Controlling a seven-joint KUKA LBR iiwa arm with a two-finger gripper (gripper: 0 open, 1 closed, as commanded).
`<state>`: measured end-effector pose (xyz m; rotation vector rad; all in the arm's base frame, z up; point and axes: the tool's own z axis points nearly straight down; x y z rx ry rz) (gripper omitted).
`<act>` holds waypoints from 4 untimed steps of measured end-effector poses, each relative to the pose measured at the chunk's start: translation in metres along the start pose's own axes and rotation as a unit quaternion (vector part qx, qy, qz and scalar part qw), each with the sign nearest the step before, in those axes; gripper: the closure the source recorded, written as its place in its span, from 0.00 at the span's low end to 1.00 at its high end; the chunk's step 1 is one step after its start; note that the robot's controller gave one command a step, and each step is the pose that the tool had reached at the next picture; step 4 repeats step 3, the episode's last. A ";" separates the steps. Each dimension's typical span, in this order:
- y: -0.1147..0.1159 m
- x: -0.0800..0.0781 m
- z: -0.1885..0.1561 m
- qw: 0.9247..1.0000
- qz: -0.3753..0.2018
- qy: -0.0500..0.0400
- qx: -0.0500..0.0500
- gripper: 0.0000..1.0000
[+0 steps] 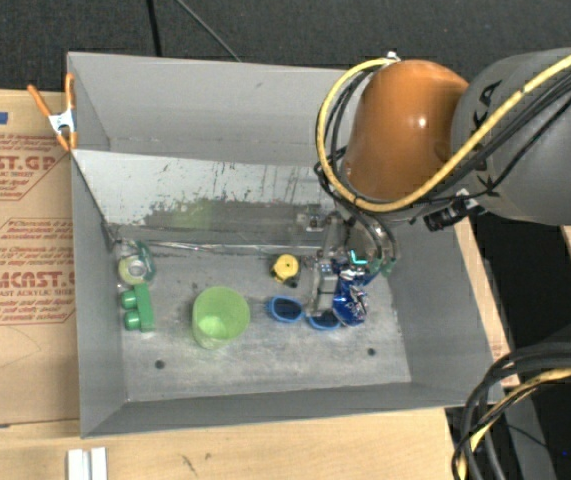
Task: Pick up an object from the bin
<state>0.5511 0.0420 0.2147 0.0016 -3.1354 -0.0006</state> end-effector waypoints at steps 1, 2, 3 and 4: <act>-0.047 0.017 0.148 1.000 -0.006 -0.001 0.000 0.00; -0.046 0.016 0.145 1.000 -0.006 -0.003 0.000 1.00; -0.040 0.007 -0.047 1.000 -0.019 -0.009 0.001 1.00; -0.040 0.007 -0.047 1.000 -0.019 -0.009 0.001 1.00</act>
Offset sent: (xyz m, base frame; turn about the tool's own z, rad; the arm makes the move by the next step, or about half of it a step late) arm -0.0164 -0.0464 -0.1447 -0.0133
